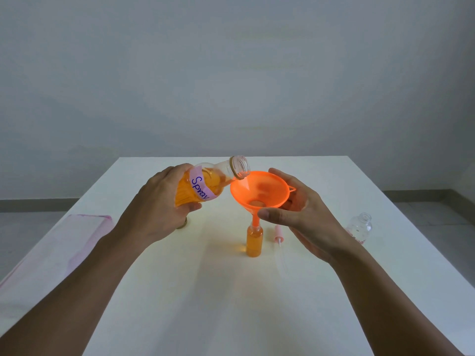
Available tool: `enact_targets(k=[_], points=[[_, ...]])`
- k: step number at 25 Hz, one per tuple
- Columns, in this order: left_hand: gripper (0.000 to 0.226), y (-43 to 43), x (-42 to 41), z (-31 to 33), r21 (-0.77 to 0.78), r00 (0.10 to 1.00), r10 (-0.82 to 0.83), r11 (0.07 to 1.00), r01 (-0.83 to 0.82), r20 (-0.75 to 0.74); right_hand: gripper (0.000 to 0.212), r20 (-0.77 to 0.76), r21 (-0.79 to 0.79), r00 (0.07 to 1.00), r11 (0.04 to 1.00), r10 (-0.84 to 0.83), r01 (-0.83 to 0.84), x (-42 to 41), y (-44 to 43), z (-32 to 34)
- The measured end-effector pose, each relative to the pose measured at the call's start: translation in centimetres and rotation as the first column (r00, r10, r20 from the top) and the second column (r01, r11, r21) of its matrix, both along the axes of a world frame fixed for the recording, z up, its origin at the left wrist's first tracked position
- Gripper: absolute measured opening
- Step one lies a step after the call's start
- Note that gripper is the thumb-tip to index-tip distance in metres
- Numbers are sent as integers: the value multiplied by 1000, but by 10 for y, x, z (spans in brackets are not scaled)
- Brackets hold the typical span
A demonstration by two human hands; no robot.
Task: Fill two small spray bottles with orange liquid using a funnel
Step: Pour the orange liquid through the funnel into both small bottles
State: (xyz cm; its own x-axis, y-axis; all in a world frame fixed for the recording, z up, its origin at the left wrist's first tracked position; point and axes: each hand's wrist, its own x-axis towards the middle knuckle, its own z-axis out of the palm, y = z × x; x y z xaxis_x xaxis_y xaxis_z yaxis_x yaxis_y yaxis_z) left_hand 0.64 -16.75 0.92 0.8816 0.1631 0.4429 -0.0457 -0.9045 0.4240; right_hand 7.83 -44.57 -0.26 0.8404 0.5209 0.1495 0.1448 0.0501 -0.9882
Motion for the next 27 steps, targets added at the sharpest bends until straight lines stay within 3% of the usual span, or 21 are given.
enact_targets(k=[21,25,27], points=[[69,-15,-18,-21,-194,997,63,980,-53,47,106,1,3,1000,1000,-3,3,2,1,4],[67,-22,-22,-12,-195,996,71,979,-60,53,96,-27,116,1000,993,-1,4,6,-13,19],[66,-29,-19,-4,-185,996,61,982,-47,70,102,-32,156,999,988,-12,17,8,-32,26]])
